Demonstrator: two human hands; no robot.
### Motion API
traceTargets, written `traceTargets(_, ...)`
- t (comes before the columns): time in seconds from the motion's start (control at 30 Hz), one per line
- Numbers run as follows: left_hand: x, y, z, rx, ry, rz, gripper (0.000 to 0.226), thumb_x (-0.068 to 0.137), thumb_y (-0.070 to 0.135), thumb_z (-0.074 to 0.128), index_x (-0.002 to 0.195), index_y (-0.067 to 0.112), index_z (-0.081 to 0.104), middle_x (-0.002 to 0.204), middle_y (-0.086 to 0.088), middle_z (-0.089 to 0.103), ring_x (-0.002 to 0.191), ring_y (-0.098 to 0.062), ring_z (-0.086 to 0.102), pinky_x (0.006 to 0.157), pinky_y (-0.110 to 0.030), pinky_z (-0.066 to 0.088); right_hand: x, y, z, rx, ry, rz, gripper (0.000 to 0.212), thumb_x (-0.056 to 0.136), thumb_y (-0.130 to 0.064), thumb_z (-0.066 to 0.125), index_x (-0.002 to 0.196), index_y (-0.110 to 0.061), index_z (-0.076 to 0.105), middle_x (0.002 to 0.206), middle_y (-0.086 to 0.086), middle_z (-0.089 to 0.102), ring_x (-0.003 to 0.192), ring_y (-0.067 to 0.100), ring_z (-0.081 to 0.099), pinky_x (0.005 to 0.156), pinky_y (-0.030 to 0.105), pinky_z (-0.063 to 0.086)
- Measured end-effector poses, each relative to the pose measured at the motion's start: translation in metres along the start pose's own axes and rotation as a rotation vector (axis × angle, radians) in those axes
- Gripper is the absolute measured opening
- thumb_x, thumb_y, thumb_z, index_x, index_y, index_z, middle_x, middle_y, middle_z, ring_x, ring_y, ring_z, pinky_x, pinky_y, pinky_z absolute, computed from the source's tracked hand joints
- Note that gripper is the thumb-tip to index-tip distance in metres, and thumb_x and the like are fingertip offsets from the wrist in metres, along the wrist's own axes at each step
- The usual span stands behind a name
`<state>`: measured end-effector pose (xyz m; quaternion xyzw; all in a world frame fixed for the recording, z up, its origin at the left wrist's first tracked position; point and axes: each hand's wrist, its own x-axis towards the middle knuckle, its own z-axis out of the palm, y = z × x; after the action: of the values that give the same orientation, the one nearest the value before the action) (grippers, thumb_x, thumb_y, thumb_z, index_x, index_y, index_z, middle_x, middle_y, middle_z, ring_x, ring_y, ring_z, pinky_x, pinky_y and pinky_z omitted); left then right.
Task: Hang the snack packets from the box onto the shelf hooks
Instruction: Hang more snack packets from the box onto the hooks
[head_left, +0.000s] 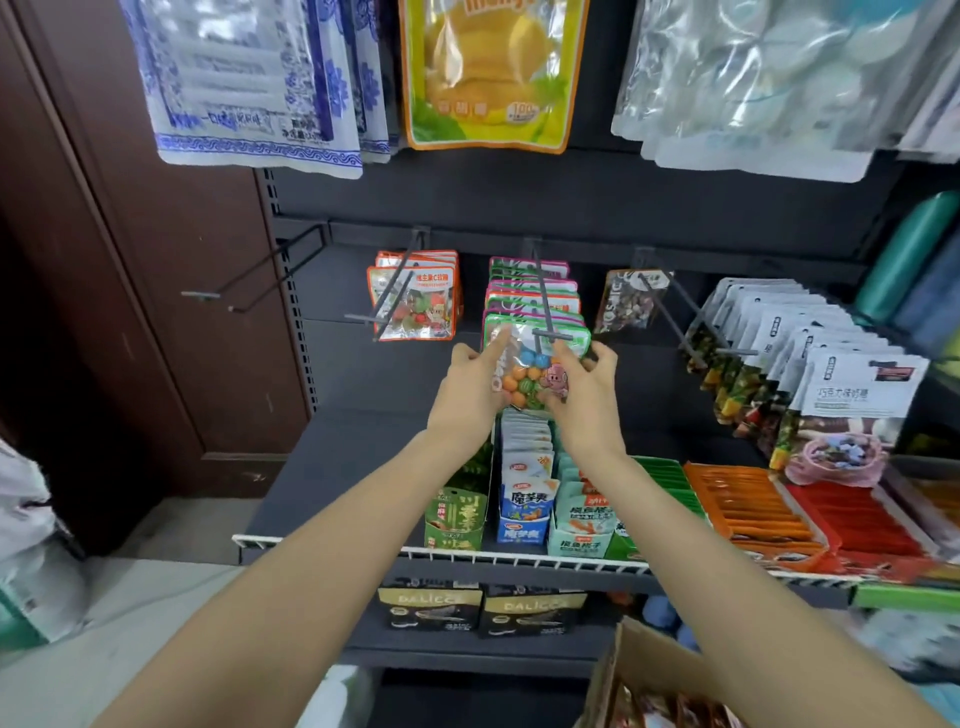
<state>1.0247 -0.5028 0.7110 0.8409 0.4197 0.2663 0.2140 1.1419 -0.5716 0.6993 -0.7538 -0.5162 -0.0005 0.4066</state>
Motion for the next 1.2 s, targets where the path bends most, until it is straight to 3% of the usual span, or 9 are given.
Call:
traceTargets(0.13,0.011,-0.005,0.003,-0.024,-0.010,0.009,0.080,0.090,0.006,0.060,0.149,0.035,0.015,0.110,-0.007,0.038,0.083,-0.018,0.047,0.079,-0.029,0.047,0.012,-0.002,0.007,-0.051,0.020,0.044,0.052,0.087,0.003,0.058,0.134,-0.016,0.045,0.147,0.006,0.017,0.125,0.016,0.041,0.093,0.015,0.032)
traceTargets(0.23,0.014,-0.012,0.001,-0.037,-0.015,0.036,0.077,0.090,0.008,0.060,0.149,0.035,0.017,0.109,-0.007,0.039,0.083,-0.021,0.050,0.081,-0.038,0.051,0.016,-0.003,0.008,-0.098,0.037,0.068,0.054,0.087,0.000,0.060,0.135,-0.019,0.044,0.148,0.006,0.016,0.124,0.019,0.042,0.094,0.022,0.040)
traceTargets(0.3,0.013,-0.014,0.000,-0.008,0.030,0.077,0.071,0.089,0.010,0.061,0.147,0.033,0.026,0.121,-0.006,0.037,0.097,-0.022,0.051,0.077,-0.036,0.052,0.013,-0.006,0.007,-0.129,0.036,0.066,0.051,0.086,-0.003,0.062,0.131,-0.018,0.045,0.147,0.005,0.017,0.124,0.020,0.043,0.092,0.031,0.047)
traceTargets(0.4,0.007,-0.015,0.002,0.061,0.179,0.154,0.057,0.085,0.011,0.065,0.136,0.028,0.044,0.131,-0.006,0.034,0.114,-0.022,0.044,0.078,-0.033,0.050,0.007,-0.010,0.003,-0.130,0.045,0.064,0.048,0.086,-0.008,0.065,0.129,-0.019,0.047,0.147,0.003,0.017,0.129,0.019,0.038,0.093,0.033,0.046)
traceTargets(0.57,-0.021,-0.005,0.012,0.089,0.292,0.258,0.036,0.085,0.012,0.062,0.121,0.015,0.058,0.117,-0.009,0.049,0.103,-0.026,0.049,0.079,-0.037,0.046,-0.017,-0.008,-0.013,-0.056,0.083,0.059,0.047,0.088,-0.020,0.064,0.133,-0.024,0.047,0.138,0.002,0.032,0.122,0.014,0.043,0.086,0.024,0.042)
traceTargets(0.67,-0.049,0.005,0.025,0.011,0.153,0.304,0.031,0.089,0.016,0.057,0.120,0.013,0.057,0.115,-0.005,0.054,0.103,-0.022,0.052,0.077,-0.034,0.047,-0.049,0.010,-0.027,-0.073,0.026,0.079,0.035,0.090,-0.020,0.061,0.125,-0.021,0.057,0.120,0.003,0.052,0.107,0.016,0.055,0.085,0.028,0.045)
traceTargets(0.87,-0.121,0.039,0.092,-0.059,-0.240,0.188,0.022,0.092,0.018,0.051,0.112,0.017,0.058,0.092,-0.001,0.066,0.075,-0.019,0.059,0.066,-0.034,0.051,-0.153,0.089,-0.057,-0.104,-0.262,0.287,0.021,0.090,-0.009,0.055,0.107,-0.013,0.068,0.103,0.006,0.070,0.095,0.021,0.065,0.084,0.036,0.052)
traceTargets(1.03,-0.185,0.058,0.168,0.003,-0.522,0.097,0.025,0.094,0.014,0.047,0.117,0.014,0.059,0.102,-0.007,0.066,0.089,-0.024,0.063,0.069,-0.035,0.052,-0.241,0.172,-0.069,-0.237,-0.480,0.419,0.023,0.090,-0.014,0.056,0.110,-0.011,0.067,0.108,0.012,0.069,0.099,0.030,0.064,0.082,0.040,0.051)
traceTargets(1.2,-0.230,0.056,0.235,0.068,-0.774,0.080,0.035,0.095,0.009,0.047,0.129,0.011,0.055,0.127,-0.012,0.055,0.114,-0.027,0.053,0.094,-0.031,0.043,-0.293,0.229,-0.070,-0.213,-0.546,0.538,0.047,0.086,-0.021,0.064,0.130,-0.009,0.051,0.117,0.019,0.062,0.109,0.035,0.058,0.084,0.034,0.045)
